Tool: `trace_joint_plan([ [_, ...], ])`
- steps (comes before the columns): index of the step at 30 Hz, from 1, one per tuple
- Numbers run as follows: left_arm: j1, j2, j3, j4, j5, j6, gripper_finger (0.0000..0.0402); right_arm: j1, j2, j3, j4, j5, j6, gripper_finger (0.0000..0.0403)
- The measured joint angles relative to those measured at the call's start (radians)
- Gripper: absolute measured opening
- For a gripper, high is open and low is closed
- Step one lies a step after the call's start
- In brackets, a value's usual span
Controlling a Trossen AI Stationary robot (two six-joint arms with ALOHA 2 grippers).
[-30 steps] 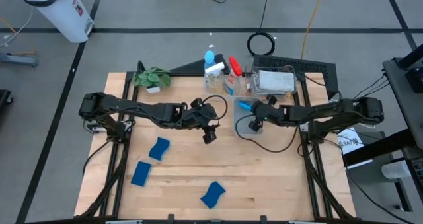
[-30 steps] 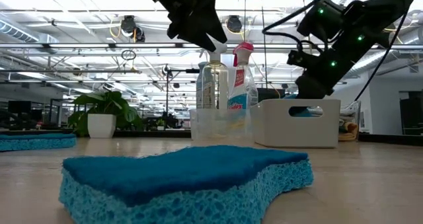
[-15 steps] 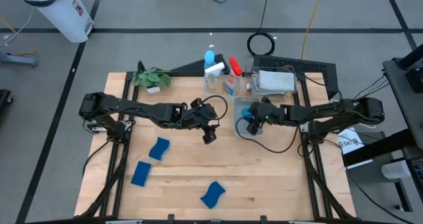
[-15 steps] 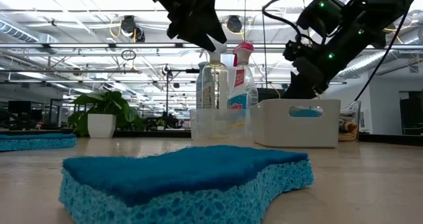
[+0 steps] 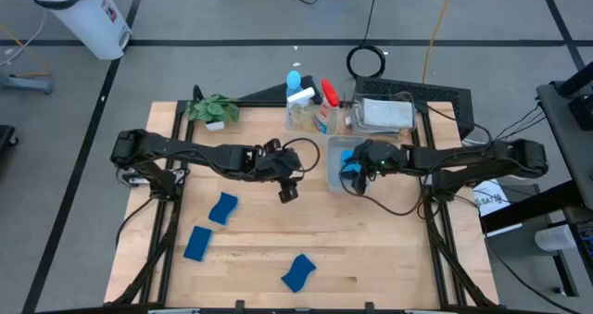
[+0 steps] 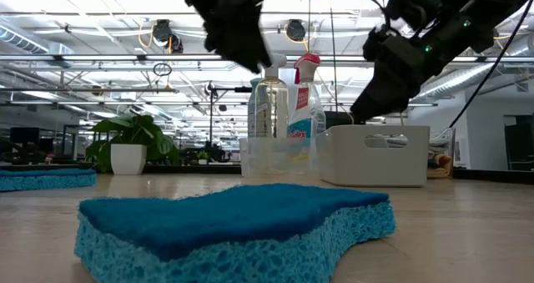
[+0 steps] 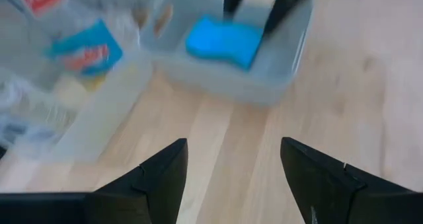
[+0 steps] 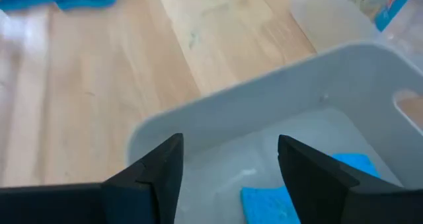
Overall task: Pick & Place Kitchen Items
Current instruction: Put the blue sponge into the gray bin
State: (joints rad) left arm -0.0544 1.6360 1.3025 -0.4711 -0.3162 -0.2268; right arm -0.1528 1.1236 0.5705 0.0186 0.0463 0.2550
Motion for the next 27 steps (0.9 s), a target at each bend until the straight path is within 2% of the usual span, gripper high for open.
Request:
trace_joint_plan([
  [4, 0.000, -0.015, 0.000, -0.159, 0.038, 0.005, 0.0243, 0.011, -0.065, 0.000, -0.034, 0.001, 0.021, 0.0203],
  [9, 0.000, -0.014, -0.005, -0.491, 0.154, -0.143, 0.0244, 0.043, -0.126, 0.000, -0.082, 0.001, 0.021, 0.0197],
  [11, -0.001, -0.018, -0.044, -0.562, 0.167, -0.212, 0.0243, 0.052, -0.139, 0.000, -0.082, 0.002, 0.021, 0.0197],
  [15, 0.000, -0.055, -0.190, -0.561, 0.261, -0.266, 0.0243, 0.071, -0.153, 0.000, -0.087, 0.002, 0.021, 0.0196],
  [19, -0.008, -0.076, -0.337, -0.547, 0.487, -0.265, 0.0243, 0.082, -0.155, 0.000, -0.099, 0.003, 0.021, 0.0196],
  [23, -0.067, -0.088, -0.438, -0.587, 0.704, -0.253, 0.0243, 0.083, -0.154, 0.000, -0.099, 0.004, 0.021, 0.0196],
  [25, -0.104, -0.094, -0.476, -0.590, 0.750, -0.260, 0.0243, 0.083, -0.154, 0.000, -0.098, 0.005, 0.021, 0.0196],
  [27, -0.126, -0.093, -0.515, -0.568, 0.745, -0.293, 0.0243, 0.083, -0.154, 0.000, -0.098, 0.007, 0.021, 0.0196],
])
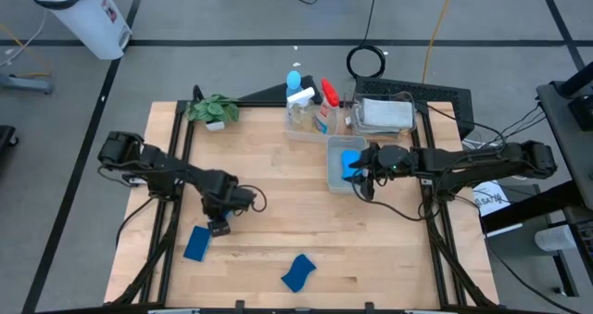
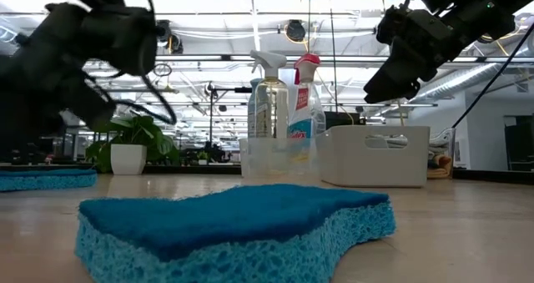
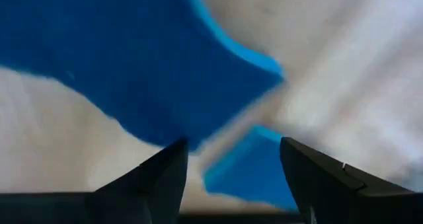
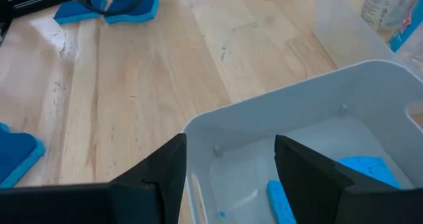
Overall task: Pick & Place Kitchen Items
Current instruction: Put the blue sponge into the gray bin
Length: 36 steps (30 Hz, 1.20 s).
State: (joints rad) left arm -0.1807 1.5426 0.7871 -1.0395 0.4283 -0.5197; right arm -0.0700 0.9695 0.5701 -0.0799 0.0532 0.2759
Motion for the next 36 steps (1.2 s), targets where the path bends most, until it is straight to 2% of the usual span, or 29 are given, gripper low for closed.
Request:
trace_joint_plan([
  [5, -0.027, -0.002, -0.084, 0.152, -0.040, -0.042, 0.0243, 0.000, 0.000, 0.000, 0.000, 0.001, 0.000, 0.0196],
  [10, -0.032, -0.002, -0.080, 0.187, -0.097, 0.033, 0.0243, 0.000, 0.000, 0.000, 0.000, 0.001, 0.000, 0.0196],
  [18, -0.029, 0.004, 0.016, 0.416, -0.383, 0.250, 0.0243, 0.000, 0.000, 0.000, 0.001, 0.004, 0.000, 0.0196],
  [22, -0.017, 0.002, 0.110, 0.381, -0.473, 0.262, 0.0243, 0.000, 0.000, 0.000, 0.000, 0.005, 0.000, 0.0196],
  [24, -0.008, 0.003, 0.155, 0.344, -0.500, 0.224, 0.0243, 0.000, 0.000, 0.000, 0.000, 0.005, 0.000, 0.0196],
  [28, 0.019, 0.001, 0.222, 0.393, -0.569, 0.105, 0.0243, 0.000, 0.000, 0.000, 0.000, 0.005, 0.000, 0.0196],
  [32, 0.053, 0.004, 0.225, 0.533, -0.588, -0.124, 0.0244, 0.000, 0.000, 0.000, 0.000, 0.005, 0.000, 0.0196],
  [36, 0.080, 0.058, 0.226, 0.623, -0.588, -0.208, 0.0254, 0.000, 0.000, 0.000, 0.000, 0.005, 0.000, 0.0196],
])
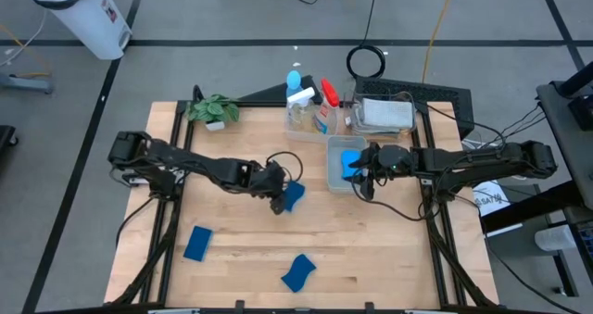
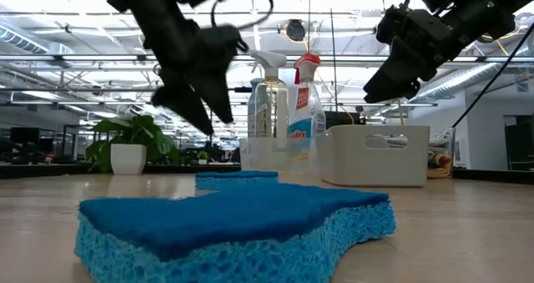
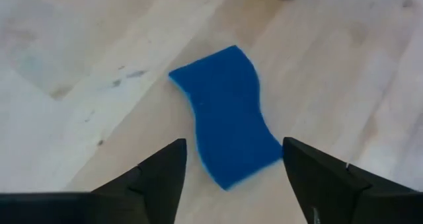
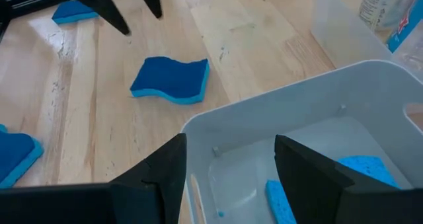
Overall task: Pick & Place Kitchen Items
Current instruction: Put the blue sponge into the gray bin
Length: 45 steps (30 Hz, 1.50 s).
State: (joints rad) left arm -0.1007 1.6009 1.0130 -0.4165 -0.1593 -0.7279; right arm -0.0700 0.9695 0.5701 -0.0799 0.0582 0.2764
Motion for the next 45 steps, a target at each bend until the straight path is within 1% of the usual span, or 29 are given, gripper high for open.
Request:
trace_joint_plan([
  [3, 0.011, 0.057, 0.000, 0.037, 0.009, 0.000, 0.0278, 0.000, 0.000, 0.000, 0.000, 0.000, 0.000, 0.0196],
  [7, 0.018, 0.128, 0.000, 0.033, 0.026, 0.001, 0.0321, 0.000, 0.000, 0.000, 0.000, 0.000, 0.000, 0.0196],
  [11, 0.018, 0.174, 0.000, 0.058, 0.069, 0.038, 0.0354, 0.000, 0.000, 0.000, 0.000, 0.000, 0.000, 0.0196],
  [15, 0.017, 0.225, 0.001, 0.093, 0.072, 0.035, 0.0370, 0.000, 0.000, 0.000, 0.000, 0.000, 0.000, 0.0196],
  [18, 0.016, 0.257, 0.005, 0.085, 0.065, 0.039, 0.0365, 0.000, 0.000, 0.000, -0.001, 0.000, 0.000, 0.0196],
  [21, 0.016, 0.271, 0.006, 0.064, 0.062, 0.068, 0.0332, 0.000, 0.000, 0.000, 0.000, 0.000, 0.000, 0.0196],
  [24, 0.016, 0.273, 0.005, 0.055, 0.048, 0.101, 0.0271, 0.000, 0.000, 0.000, 0.000, 0.000, 0.000, 0.0196],
  [26, 0.017, 0.267, 0.003, 0.056, 0.044, 0.121, 0.0217, 0.000, 0.000, 0.000, 0.000, 0.000, 0.000, 0.0196],
  [29, 0.018, 0.267, 0.002, 0.060, 0.048, 0.150, 0.0125, 0.000, 0.000, 0.000, 0.000, 0.000, 0.000, 0.0196],
  [32, 0.027, 0.268, 0.003, 0.064, 0.100, 0.250, 0.0032, 0.000, 0.000, 0.000, 0.000, 0.000, 0.000, 0.0196],
  [33, 0.032, 0.267, 0.004, 0.062, 0.114, 0.273, 0.0020, 0.000, 0.000, 0.000, 0.001, 0.000, 0.000, 0.0196],
  [35, 0.036, 0.250, 0.020, 0.040, 0.116, 0.315, 0.0020, 0.000, 0.000, 0.000, 0.001, 0.000, 0.000, 0.0196],
  [36, 0.036, 0.245, 0.032, 0.020, 0.099, 0.341, 0.0022, 0.000, 0.000, 0.000, 0.003, 0.000, 0.000, 0.0196],
  [40, 0.025, 0.203, 0.112, -0.111, -0.063, 0.440, 0.0011, 0.000, 0.000, 0.000, 0.043, 0.001, -0.009, 0.0196],
  [43, 0.010, 0.172, 0.178, -0.105, -0.173, 0.541, 0.0012, 0.000, 0.002, 0.000, 0.095, 0.000, -0.041, 0.0196],
  [45, -0.004, 0.170, 0.192, -0.063, -0.201, 0.659, 0.0015, 0.000, 0.010, 0.000, 0.133, -0.003, -0.070, 0.0196],
])
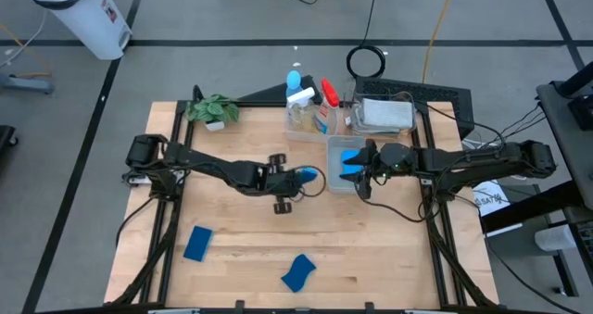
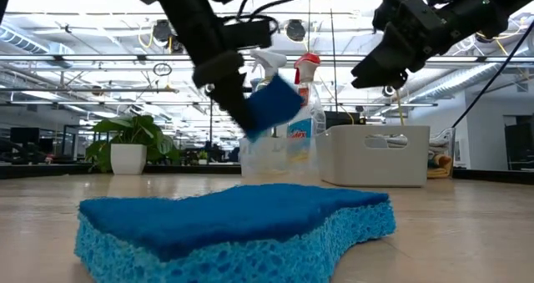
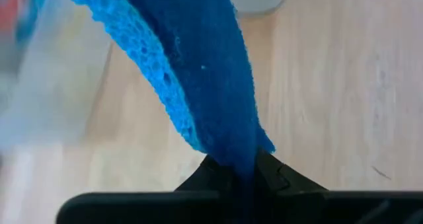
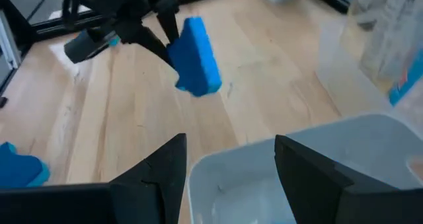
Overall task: Pick & Place Kitchen Items
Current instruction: Put the blue sponge into the gray bin
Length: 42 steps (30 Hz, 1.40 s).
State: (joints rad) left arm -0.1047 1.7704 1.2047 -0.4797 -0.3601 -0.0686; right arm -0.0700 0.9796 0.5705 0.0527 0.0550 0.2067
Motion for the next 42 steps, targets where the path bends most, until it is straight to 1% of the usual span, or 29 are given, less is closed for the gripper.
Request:
trace_joint_plan([
  [3, -0.008, 0.006, -0.001, 0.132, -0.008, 0.146, 0.0013, 0.000, 0.024, 0.000, 0.056, -0.002, -0.013, 0.0196],
  [7, 0.010, 0.005, -0.003, 0.268, 0.001, 0.249, 0.0010, 0.000, 0.072, 0.000, 0.119, -0.004, -0.013, 0.0196],
  [12, 0.038, 0.005, -0.005, 0.309, 0.049, 0.261, 0.0013, 0.000, 0.165, 0.000, 0.253, -0.014, -0.012, 0.0196],
  [17, 0.057, 0.005, -0.005, 0.305, 0.048, 0.258, 0.0010, 0.000, 0.243, 0.000, 0.369, -0.102, -0.036, 0.0196],
  [20, 0.062, 0.005, -0.005, 0.306, 0.091, 0.254, 0.0010, 0.000, 0.281, 0.000, 0.428, -0.109, -0.036, 0.0196],
  [24, 0.056, 0.005, -0.005, 0.324, 0.166, 0.251, 0.0016, 0.000, 0.332, 0.000, 0.482, -0.112, -0.036, 0.0196],
  [28, 0.049, 0.005, -0.005, 0.318, 0.178, 0.249, 0.0010, 0.006, 0.356, 0.000, 0.506, -0.156, -0.021, 0.0190],
  [30, 0.049, 0.005, -0.005, 0.319, 0.178, 0.244, 0.0009, 0.006, 0.356, 0.000, 0.515, -0.186, -0.021, 0.0176],
  [33, 0.050, 0.005, -0.005, 0.319, 0.178, 0.241, 0.0015, 0.006, 0.354, 0.000, 0.535, -0.217, -0.021, 0.0139],
  [36, 0.050, 0.005, -0.005, 0.319, 0.180, 0.233, 0.0024, 0.006, 0.354, 0.000, 0.542, -0.240, -0.021, 0.0087],
  [39, 0.049, 0.005, -0.005, 0.323, 0.184, 0.209, 0.0024, 0.006, 0.354, 0.000, 0.542, -0.244, -0.034, 0.0027],
  [40, 0.050, 0.005, -0.005, 0.324, 0.184, 0.200, 0.0023, 0.006, 0.354, 0.000, 0.541, -0.247, -0.035, 0.0015],
  [42, 0.050, 0.005, -0.005, 0.325, 0.184, 0.176, 0.0023, 0.006, 0.354, 0.000, 0.542, -0.263, -0.036, 0.0011],
])
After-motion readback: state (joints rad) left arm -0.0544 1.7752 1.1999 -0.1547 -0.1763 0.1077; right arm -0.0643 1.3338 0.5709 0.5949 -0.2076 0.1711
